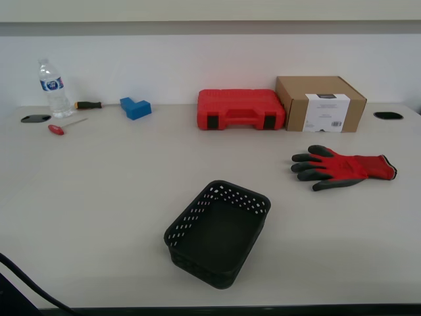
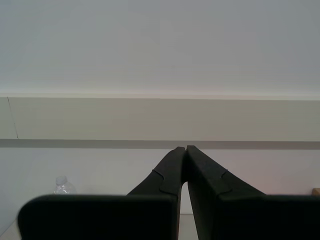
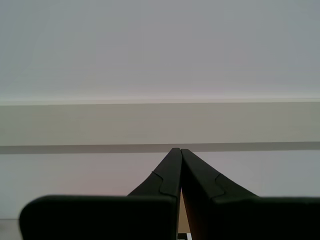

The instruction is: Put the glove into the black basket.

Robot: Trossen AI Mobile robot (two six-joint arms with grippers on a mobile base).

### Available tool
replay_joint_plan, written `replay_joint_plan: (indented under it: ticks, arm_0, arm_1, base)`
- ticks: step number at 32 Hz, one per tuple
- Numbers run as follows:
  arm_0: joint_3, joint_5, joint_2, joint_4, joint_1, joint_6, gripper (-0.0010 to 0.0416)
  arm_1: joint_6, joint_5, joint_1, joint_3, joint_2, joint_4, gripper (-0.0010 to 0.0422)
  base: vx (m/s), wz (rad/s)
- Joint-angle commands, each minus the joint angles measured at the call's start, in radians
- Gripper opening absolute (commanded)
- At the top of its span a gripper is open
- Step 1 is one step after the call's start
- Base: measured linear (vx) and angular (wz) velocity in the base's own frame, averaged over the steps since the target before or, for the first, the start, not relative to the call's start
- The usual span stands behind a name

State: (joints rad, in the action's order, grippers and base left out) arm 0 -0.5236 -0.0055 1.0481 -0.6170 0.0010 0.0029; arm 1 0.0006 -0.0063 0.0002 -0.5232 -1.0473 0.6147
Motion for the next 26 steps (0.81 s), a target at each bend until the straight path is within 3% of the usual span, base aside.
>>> replay_joint_plan:
  ticks: [1,9,14,18,26]
  arm_0:
    - [-0.001,0.001,0.0,-0.003,0.0,0.0,0.0001]
    - [-0.001,0.005,0.0,0.004,-0.006,0.022,0.0001]
    - [-0.001,0.007,0.034,0.096,-0.007,0.025,0.0001]
    - [-0.001,0.029,0.112,0.215,-0.007,0.025,0.0001]
    - [-0.001,0.023,0.326,0.309,-0.006,0.027,0.0001]
  arm_1:
    - [0.0,-0.001,0.0,0.0,0.0,0.003,0.0]
    - [0.0,-0.002,0.0,0.0,0.0,0.003,0.0]
    - [0.0,-0.005,0.0,0.0,0.0,0.003,0.0]
    - [0.0,-0.005,0.0,0.0,0.0,0.001,0.0]
    - [0.0,-0.005,0.0,0.0,0.0,0.001,0.0]
  base:
    - [0.0,0.0]
    - [0.0,0.0]
    - [0.0,0.0]
    - [0.0,0.0]
    - [0.0,0.0]
